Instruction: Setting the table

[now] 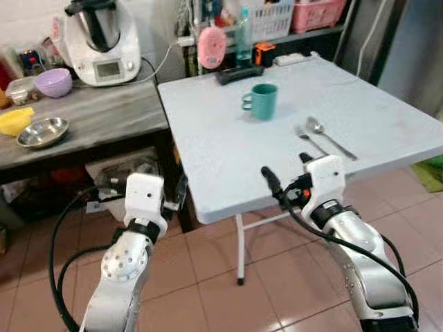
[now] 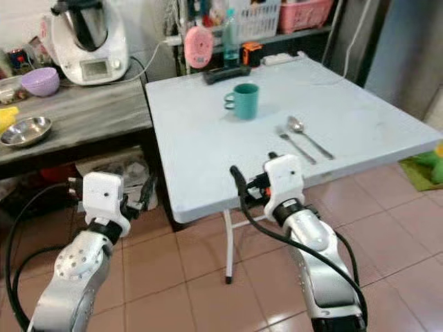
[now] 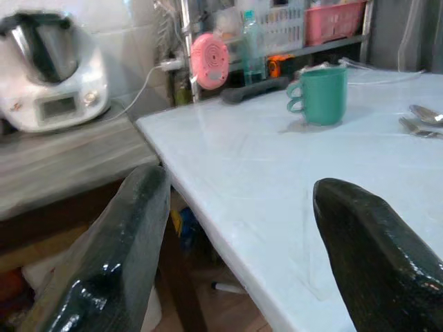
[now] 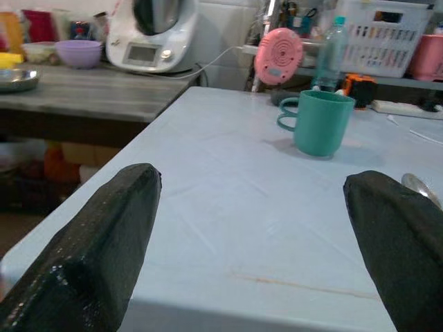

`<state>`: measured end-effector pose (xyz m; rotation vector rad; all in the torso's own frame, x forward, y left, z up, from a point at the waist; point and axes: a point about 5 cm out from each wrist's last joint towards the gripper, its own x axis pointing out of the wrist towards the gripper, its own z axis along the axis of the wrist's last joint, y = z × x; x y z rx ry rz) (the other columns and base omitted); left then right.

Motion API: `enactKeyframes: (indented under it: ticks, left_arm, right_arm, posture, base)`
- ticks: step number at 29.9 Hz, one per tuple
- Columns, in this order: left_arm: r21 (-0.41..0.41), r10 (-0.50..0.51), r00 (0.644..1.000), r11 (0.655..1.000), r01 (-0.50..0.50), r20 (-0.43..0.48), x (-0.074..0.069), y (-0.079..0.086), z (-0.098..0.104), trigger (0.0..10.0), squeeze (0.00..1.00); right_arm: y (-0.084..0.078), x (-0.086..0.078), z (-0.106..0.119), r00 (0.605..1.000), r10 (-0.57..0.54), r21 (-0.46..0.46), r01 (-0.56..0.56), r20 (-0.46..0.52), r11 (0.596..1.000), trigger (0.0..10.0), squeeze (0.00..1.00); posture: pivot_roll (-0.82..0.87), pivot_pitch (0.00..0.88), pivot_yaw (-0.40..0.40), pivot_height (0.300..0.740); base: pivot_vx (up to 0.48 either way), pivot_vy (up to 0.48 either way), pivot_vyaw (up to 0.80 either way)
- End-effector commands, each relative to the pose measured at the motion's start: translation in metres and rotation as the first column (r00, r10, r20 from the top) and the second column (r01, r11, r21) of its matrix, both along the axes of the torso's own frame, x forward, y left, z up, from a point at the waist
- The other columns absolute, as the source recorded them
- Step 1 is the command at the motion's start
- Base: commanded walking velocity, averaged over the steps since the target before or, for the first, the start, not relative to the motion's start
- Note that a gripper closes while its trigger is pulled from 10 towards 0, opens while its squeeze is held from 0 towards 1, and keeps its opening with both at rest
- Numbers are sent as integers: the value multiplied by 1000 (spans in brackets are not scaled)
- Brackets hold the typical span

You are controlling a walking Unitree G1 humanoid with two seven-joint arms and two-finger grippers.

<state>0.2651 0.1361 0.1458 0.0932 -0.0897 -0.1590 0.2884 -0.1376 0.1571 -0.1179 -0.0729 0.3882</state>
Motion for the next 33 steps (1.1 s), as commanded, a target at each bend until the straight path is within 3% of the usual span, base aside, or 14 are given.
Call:
enactKeyframes:
  ticks: [1,27,33]
  left_arm:
    - [18,24,1000,1000,-24,-19,0,8,-5,10000,0]
    - [14,43,998,999,-43,-37,2,10,-8,10000,0]
    - [-46,51,998,998,-53,-29,1,14,-7,10000,0]
  right_arm:
    - [9,0,4,999,33,-1,-33,15,999,10000,0]
    - [9,1,3,1000,4,2,-4,16,1000,10000,0]
    - [10,1,3,1000,-1,4,1,18,1000,10000,0]
  posture:
    - [-112,40,86,740]
    - [-105,54,94,740]
    - [-106,56,96,740]
  base:
    - [0,-326,775]
    - [0,-298,0]
    - [0,0,0]
